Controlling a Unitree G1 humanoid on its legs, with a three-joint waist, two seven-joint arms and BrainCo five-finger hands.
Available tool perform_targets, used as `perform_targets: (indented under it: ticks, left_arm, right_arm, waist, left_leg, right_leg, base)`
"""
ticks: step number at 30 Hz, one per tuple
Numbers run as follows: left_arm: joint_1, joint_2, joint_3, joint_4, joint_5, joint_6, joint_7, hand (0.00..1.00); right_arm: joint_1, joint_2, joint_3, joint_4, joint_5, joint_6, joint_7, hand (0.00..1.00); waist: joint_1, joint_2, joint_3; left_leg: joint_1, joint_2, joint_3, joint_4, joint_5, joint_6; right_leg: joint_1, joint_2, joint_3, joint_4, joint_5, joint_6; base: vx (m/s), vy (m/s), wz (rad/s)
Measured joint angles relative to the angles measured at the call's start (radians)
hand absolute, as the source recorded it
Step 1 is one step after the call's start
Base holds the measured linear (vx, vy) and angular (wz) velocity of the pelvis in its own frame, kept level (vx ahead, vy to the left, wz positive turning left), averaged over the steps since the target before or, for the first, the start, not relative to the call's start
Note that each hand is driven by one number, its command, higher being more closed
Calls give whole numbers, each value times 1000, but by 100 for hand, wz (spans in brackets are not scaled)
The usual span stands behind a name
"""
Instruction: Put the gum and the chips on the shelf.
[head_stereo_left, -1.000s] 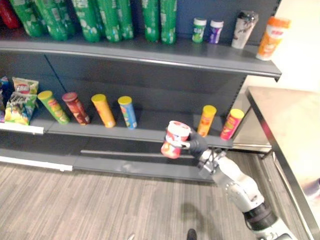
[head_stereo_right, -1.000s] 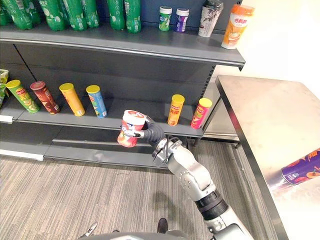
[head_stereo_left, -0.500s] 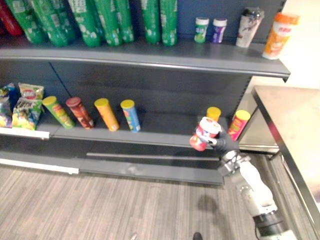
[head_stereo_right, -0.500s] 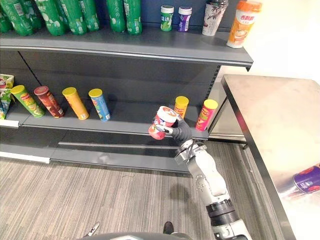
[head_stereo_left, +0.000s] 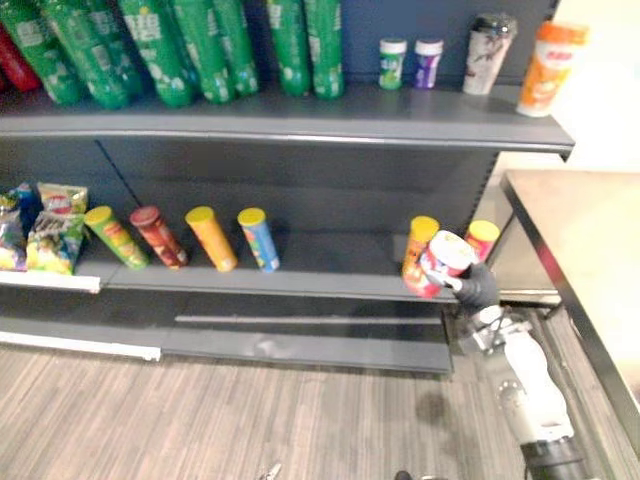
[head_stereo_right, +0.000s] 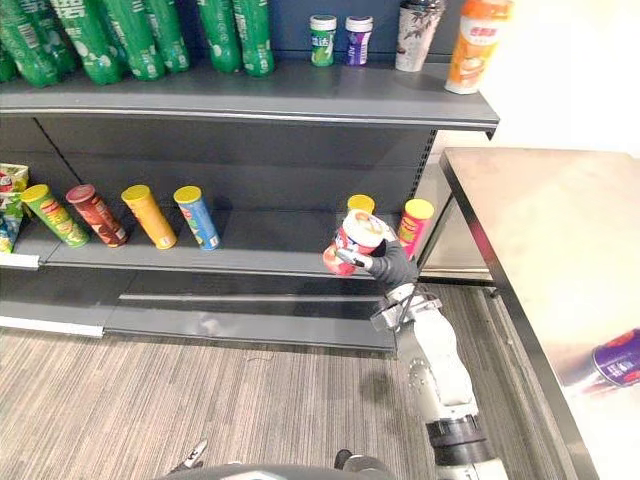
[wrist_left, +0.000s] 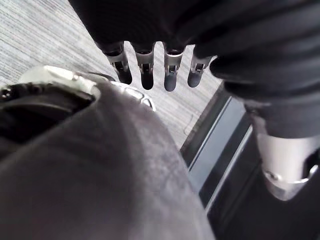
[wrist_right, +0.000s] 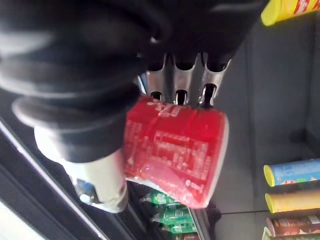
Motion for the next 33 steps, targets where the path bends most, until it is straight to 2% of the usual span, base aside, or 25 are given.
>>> perform_targets:
  ticks: [1, 2, 3, 4, 5, 7, 10, 12, 14, 15, 16, 17, 18, 21, 25, 33]
  left_arm:
    - [3, 4, -1, -35, -26, 7, -17, 0]
    - [10, -1, -3, -48, -31, 13, -20, 0]
    - [10, -4, -4, -49, -33, 16, -20, 0]
    - [12, -4, -5, -59, -34, 17, -21, 0]
    - [13, -9, -18, -66, -34, 23, -21, 0]
    - [22, -11, -31, -71, -33, 23, -32, 0]
    - [42, -12, -31, -72, -32, 24, -38, 0]
    - [49, -13, -31, -60, -23, 18, -33, 0]
    - [33, -13, -41, -23, -23, 14, -30, 0]
    - [21, -5, -42, 2, -24, 15, -40, 0]
    - [13, 8, -44, 12, -23, 11, -47, 0]
    - [5, 19, -45, 20, -23, 11, -49, 0]
    - [-14, 38, -51, 49, -26, 12, -50, 0]
    - [-19, 41, -52, 53, -26, 12, -53, 0]
    - [-19, 42, -52, 53, -25, 3, -57, 0]
    - [-16, 38, -52, 54, -26, -17, -64, 0]
  right_arm:
    - [12, 0, -19, -8, -3, 0, 0, 100]
    - [18, 0, -36, -22, -4, -2, -2, 100]
    - [18, 1, -40, -25, -6, -6, -3, 100]
    - [19, 10, -42, -26, -12, -19, -6, 100]
    - [17, 18, -46, -26, -31, -26, -16, 100]
    - [16, 28, -41, -25, -38, -38, -25, 100]
    - [11, 32, -17, -23, -38, -47, -42, 100]
    - [11, 32, -14, -13, -37, -54, -44, 100]
    - [11, 29, -16, -3, -37, -64, -47, 100]
    - [13, 28, -19, 12, -37, -71, -52, 100]
    - [27, 33, -14, 12, -37, -72, -54, 100]
    - [34, 33, -8, 10, -37, -75, -53, 100]
    - [39, 36, -4, 7, -37, -77, -52, 100]
    - [37, 43, -2, -20, -38, -77, -55, 100]
    - [31, 42, 18, -35, -38, -75, -59, 100]
    - [11, 41, 24, -25, -38, -55, -55, 100]
  waist:
    - [0, 10, 7]
    - [-1, 23, 18]
    - [-2, 17, 29]
    - [-6, 15, 35]
    - [-3, 14, 36]
    - [-3, 14, 37]
    - [-4, 13, 38]
    - [-10, 17, 36]
    - [-12, 32, 34]
    - [-12, 28, 32]
    - [-13, 4, 27]
    - [-14, -9, 24]
    - [-13, -32, 17]
    - [-10, -41, 12]
    - [-6, -44, 10]
    - [2, -42, 9]
  left_leg:
    - [-49, 19, -14, 113, 34, 40]
    - [-61, 25, -41, 168, 70, 44]
    - [-66, 21, -54, 192, 94, 43]
    - [-92, -6, -87, 207, 72, 37]
    - [-92, -39, -119, 160, 25, 30]
    - [-93, -77, -156, 43, -2, 11]
    - [-94, -88, -231, -168, 18, -17]
    - [-88, -75, -232, -222, 23, -20]
    - [-78, -67, -225, -256, 21, -24]
    - [-67, -78, -217, -257, 78, -60]
    - [-60, -108, -187, -250, 72, -40]
    - [-58, -122, -173, -251, 67, -32]
    - [-59, -154, -149, -250, 60, -8]
    - [-62, -187, -120, -244, 45, 21]
    - [-77, -196, -121, -246, 40, 29]
    - [-73, -181, -149, -246, 39, 28]
  right_leg:
    - [6, -1, 14, 11, -8, -5]
    - [20, -6, 29, 18, -15, -8]
    - [27, -10, 39, 21, -18, -10]
    - [34, -20, 66, 25, -26, -15]
    - [23, -33, 98, 45, -36, -18]
    - [16, -40, 138, 55, -42, -18]
    - [-3, -34, 200, 94, -69, -11]
    - [-12, -28, 236, 118, -93, 11]
    - [-22, -19, 264, 144, -118, 41]
    - [-23, -30, 289, 161, -137, 61]
    - [-20, -65, 302, 159, -145, 76]
    - [-20, -83, 302, 155, -141, 83]
    - [-17, -120, 296, 133, -126, 105]
    - [3, -164, 283, 60, -77, 125]
    - [13, -176, 247, -2, -15, 127]
    - [28, -163, 197, -21, -17, 127]
  base:
    - [50, -82, -31]
    - [69, -59, -28]
    - [77, 14, -32]
    - [68, 30, -47]
    - [63, 31, -54]
    - [75, 57, -62]
    - [116, 144, -65]
    - [163, 245, -67]
    - [161, 267, -55]
    - [212, 354, -51]
    - [211, 356, -44]
    - [238, 376, -32]
    - [239, 362, -22]
    - [190, 241, -16]
    - [117, 108, 1]
    - [-33, -34, 0]
